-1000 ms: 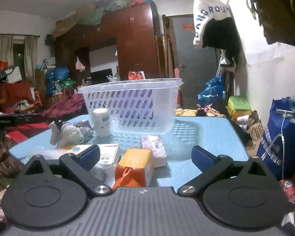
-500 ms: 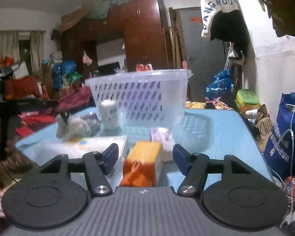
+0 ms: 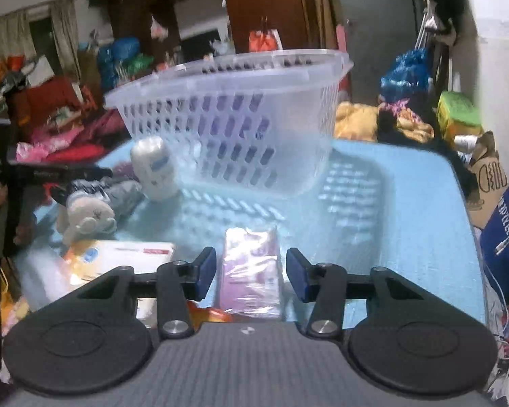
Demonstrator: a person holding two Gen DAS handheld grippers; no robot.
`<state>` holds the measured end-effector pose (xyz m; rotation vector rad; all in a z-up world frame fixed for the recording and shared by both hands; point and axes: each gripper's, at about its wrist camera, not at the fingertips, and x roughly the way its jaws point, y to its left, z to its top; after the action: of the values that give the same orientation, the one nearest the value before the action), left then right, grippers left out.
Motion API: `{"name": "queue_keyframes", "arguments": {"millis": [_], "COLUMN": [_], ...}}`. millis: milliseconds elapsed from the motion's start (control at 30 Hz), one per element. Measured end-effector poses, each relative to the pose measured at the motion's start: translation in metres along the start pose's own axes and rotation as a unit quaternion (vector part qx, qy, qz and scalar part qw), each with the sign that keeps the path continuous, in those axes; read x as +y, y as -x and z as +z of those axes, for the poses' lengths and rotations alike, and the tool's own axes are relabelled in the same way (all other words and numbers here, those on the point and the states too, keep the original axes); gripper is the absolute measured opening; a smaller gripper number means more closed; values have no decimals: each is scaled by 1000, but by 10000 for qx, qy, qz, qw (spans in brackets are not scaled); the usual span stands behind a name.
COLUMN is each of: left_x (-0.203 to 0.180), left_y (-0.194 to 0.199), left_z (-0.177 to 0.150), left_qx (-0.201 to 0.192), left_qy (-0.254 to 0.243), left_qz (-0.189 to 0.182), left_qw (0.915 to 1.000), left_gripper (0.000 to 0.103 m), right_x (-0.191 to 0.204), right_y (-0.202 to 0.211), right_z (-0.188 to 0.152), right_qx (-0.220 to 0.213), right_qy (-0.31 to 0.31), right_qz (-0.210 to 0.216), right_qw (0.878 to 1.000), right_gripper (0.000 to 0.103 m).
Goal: Organize objects
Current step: 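Grasp the small purple box with the left gripper, then lower the purple box into the basket and open the left gripper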
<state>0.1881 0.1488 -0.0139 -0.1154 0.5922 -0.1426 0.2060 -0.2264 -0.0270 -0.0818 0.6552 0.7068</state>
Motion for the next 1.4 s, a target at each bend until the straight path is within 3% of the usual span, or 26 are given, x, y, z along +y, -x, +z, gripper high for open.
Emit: {"name": "queue_keyframes", "arguments": {"millis": [200, 233, 300, 600, 633, 667, 700, 967, 1167, 1267, 1400], "left_x": [2, 5, 7, -10, -12, -13, -14, -8, -45, -77, -94], "left_y": [1, 1, -2, -9, -9, -7, -5, 54, 107, 96, 34], "left_z": [-5, -5, -2, 7, 7, 6, 5, 6, 49, 87, 130], "left_qx": [-2, 36, 94, 233, 223, 176, 140, -897, -1832, -1795, -966], "left_qy": [11, 55, 135, -153, -173, -188, -203, -10, -154, -406, -305], "left_qz": [30, 37, 34, 159, 182, 211, 242, 543, 296, 294, 638], "left_qw": [10000, 10000, 9999, 9995, 9994, 9994, 9994, 9945, 9825, 9825, 9928], "left_gripper": [91, 89, 72, 67, 64, 49, 49, 49, 49, 49, 49], "right_x": [-9, -10, -9, -12, -11, -11, -10, -6, 22, 40, 51], "right_y": [-6, -4, -3, 8, 10, 12, 14, 48, 72, 66, 20], "right_z": [0, -1, -1, 3, 3, 4, 4, 13, 46, 80, 136], "right_qx": [148, 119, 46, -423, -467, -522, -578, -1336, -2126, -2297, -1806], "right_qy": [-51, -47, 2, -37, -15, -12, -9, 38, 430, 682, 645], "right_qz": [123, 84, -27, -264, -295, -304, -313, -444, -490, -575, -1117], "right_qw": [9998, 9999, 10000, 9987, 9985, 9982, 9978, 9900, 9750, 9692, 9751], "right_gripper": [46, 46, 45, 44, 44, 44, 44, 44, 43, 43, 43]}}
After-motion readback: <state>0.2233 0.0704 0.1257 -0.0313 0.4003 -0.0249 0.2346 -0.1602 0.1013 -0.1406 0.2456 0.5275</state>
